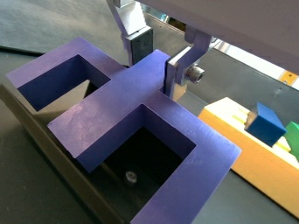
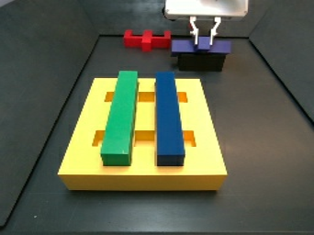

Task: Pick up the purple object. Move up. Place the purple object on the fixture. Regrasp the purple object. Move to above the board. Insert the purple object.
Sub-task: Place the purple object on the fixture, then regrasp the purple object.

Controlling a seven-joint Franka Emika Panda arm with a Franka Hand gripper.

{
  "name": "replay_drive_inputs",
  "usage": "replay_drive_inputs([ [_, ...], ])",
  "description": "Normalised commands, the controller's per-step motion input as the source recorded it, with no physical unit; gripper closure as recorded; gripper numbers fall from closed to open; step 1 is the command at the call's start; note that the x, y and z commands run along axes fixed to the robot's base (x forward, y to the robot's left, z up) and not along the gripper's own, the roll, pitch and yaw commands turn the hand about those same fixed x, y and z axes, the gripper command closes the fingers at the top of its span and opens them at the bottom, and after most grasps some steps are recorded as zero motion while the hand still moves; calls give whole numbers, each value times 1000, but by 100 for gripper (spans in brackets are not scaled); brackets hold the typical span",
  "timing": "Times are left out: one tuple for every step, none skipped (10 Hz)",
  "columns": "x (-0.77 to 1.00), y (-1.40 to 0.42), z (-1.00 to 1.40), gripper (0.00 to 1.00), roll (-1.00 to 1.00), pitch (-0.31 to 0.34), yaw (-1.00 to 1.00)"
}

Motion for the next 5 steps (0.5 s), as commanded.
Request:
replay_drive_inputs([
  [0, 0, 0, 100, 0, 0, 0],
  [0, 0, 0, 0, 0, 0, 0],
  [0, 0, 0, 0, 23, 0, 0],
  [0, -40, 120, 0, 346, 11, 6],
  [0, -74, 203, 0, 646, 0, 3],
])
